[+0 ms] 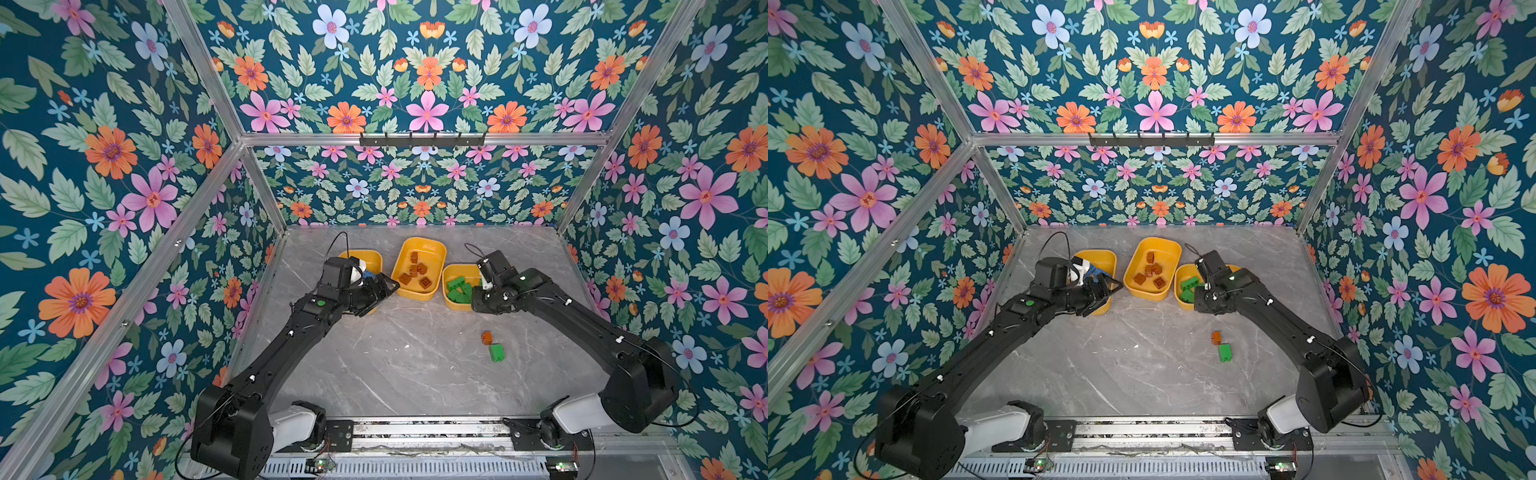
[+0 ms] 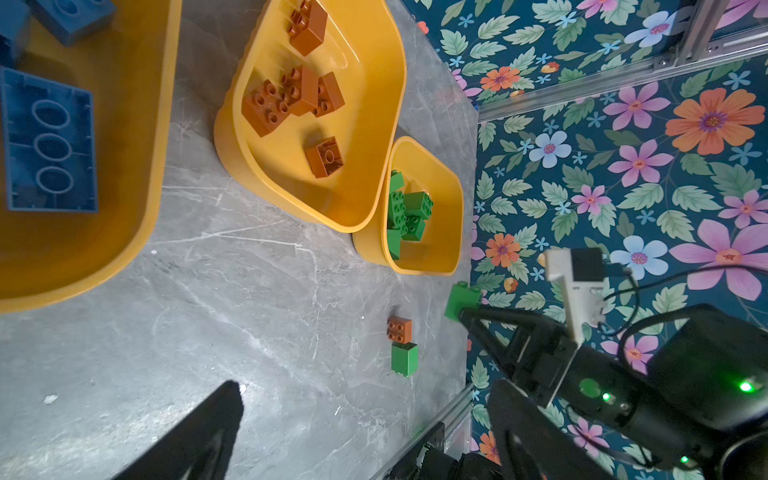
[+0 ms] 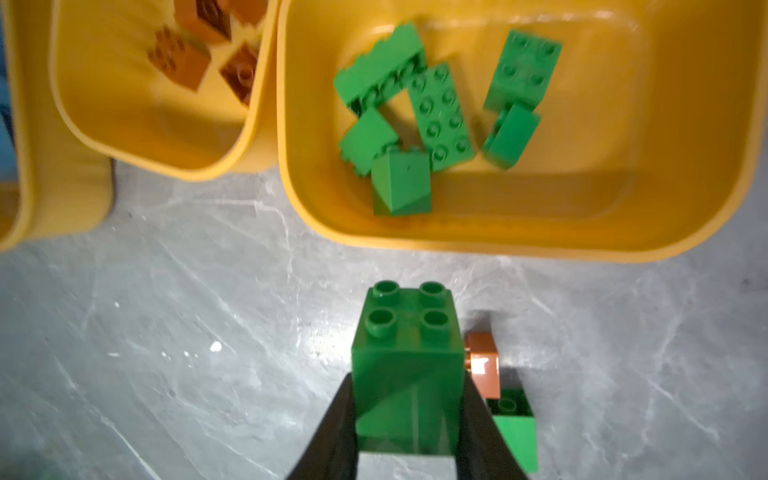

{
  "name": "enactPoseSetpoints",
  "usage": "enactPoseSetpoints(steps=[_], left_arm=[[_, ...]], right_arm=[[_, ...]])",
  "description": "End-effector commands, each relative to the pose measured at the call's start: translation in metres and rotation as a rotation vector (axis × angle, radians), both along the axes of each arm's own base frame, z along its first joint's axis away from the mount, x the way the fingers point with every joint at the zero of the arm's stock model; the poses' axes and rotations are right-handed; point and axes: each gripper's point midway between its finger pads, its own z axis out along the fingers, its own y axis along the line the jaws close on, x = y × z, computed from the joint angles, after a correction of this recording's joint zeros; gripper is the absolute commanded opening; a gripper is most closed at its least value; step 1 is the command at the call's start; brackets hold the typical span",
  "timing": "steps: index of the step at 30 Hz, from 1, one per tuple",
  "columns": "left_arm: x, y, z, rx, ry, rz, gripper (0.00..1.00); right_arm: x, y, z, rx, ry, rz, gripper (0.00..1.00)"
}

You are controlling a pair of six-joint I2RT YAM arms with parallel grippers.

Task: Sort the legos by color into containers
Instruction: 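Open the right gripper to drop the green brick into the green bin, then lower the right gripper to the table and grasp the brown brick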

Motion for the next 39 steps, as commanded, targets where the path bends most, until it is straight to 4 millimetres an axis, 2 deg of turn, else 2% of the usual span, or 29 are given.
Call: enactPoseSetpoints(steps=[1,7,10,15,18,20,22,27,28,30,33,35,39], left_arm=[[0.005,-0.004,0.009,-0.015,-0.035,-0.002,0.95],[0.006,-0.004,0.010,-0.014,-0.042,0.007,0.95],[0.006,-0.004,0.008,-0.012,-0.037,0.011,0.95],[0.006,-0.003,0.005,-0.008,-0.032,0.017,0.95],[0.006,-0.003,0.004,-0.004,-0.031,0.018,0.95],[0.006,-0.004,0.004,-0.004,-0.029,0.018,0.94],[0.007,-0.004,0.004,-0.002,-0.029,0.018,0.95],[0.007,-0.004,0.002,0.002,-0.026,0.017,0.95],[0.007,-0.004,0.001,0.004,-0.025,0.017,0.95],[0.007,-0.004,0.000,0.004,-0.023,0.014,0.95],[0.007,-0.005,-0.002,0.002,-0.021,0.010,0.95],[0.007,-0.005,-0.003,0.001,-0.019,0.008,0.95],[0.007,-0.008,-0.005,-0.003,-0.016,-0.001,0.95]], right_arm=[[0.016,-0.010,0.003,0.007,0.005,0.022,0.24],[0.048,-0.041,-0.021,-0.024,0.037,-0.013,0.24],[0.056,-0.056,-0.046,-0.088,0.091,-0.011,0.25],[0.064,-0.075,-0.068,-0.153,0.122,-0.012,0.28],[0.066,-0.073,-0.075,-0.160,0.146,0.014,0.43],[0.067,-0.069,-0.070,-0.137,0.139,0.020,0.56],[0.065,-0.064,-0.062,-0.102,0.124,0.025,0.62],[0.040,-0.046,-0.039,0.023,0.118,0.027,0.65],[0.030,-0.042,-0.028,0.040,0.097,0.031,0.65],[0.009,-0.034,-0.024,0.046,0.103,0.043,0.66],[-0.024,-0.025,-0.026,0.046,0.120,0.041,0.66],[-0.046,-0.027,-0.037,0.033,0.143,0.021,0.66],[-0.068,-0.035,-0.060,0.017,0.176,-0.016,0.65]])
